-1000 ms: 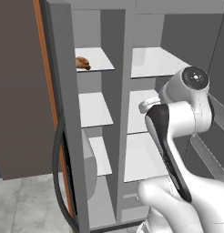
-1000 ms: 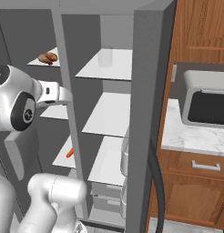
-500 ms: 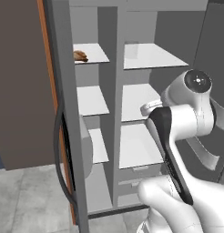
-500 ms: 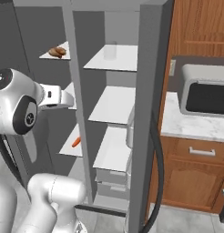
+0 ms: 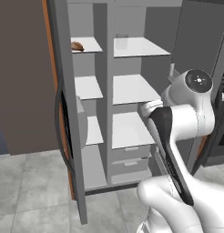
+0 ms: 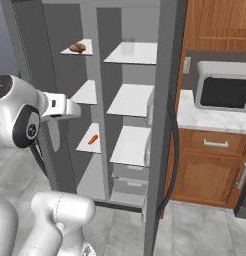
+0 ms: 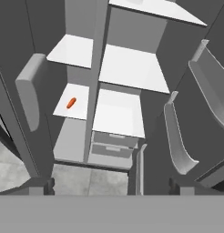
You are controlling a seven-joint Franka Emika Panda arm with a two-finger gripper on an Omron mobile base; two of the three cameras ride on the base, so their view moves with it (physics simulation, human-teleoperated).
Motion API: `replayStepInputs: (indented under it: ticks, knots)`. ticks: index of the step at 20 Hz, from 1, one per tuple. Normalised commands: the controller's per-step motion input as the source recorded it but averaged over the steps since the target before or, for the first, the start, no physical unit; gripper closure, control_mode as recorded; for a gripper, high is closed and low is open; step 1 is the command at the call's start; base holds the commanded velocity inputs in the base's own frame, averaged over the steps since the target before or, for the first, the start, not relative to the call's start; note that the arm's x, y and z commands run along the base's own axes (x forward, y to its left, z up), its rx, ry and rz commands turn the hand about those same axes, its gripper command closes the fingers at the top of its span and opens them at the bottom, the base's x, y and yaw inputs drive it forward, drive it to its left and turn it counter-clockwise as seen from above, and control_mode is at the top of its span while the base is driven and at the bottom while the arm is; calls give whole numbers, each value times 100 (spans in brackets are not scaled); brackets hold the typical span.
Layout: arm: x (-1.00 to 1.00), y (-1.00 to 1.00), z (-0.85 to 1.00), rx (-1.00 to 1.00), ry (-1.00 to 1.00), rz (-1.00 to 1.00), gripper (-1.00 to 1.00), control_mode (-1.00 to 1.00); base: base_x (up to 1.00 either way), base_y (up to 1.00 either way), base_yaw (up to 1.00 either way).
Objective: There's a chicken drumstick in the fridge that needs to be moved to the freezer for freezing. Pick up the chicken drumstick from the fridge, place it on any shelf in the freezer, and close the fridge and freezer doors when done.
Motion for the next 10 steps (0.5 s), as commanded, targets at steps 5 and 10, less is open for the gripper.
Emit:
replayStepInputs:
  ticks: [5,10]
  knots:
    - [0,0,0,0,0,0,-100,100,-13,0,0]
    - [0,0,0,0,0,0,-100,100,16,7,0]
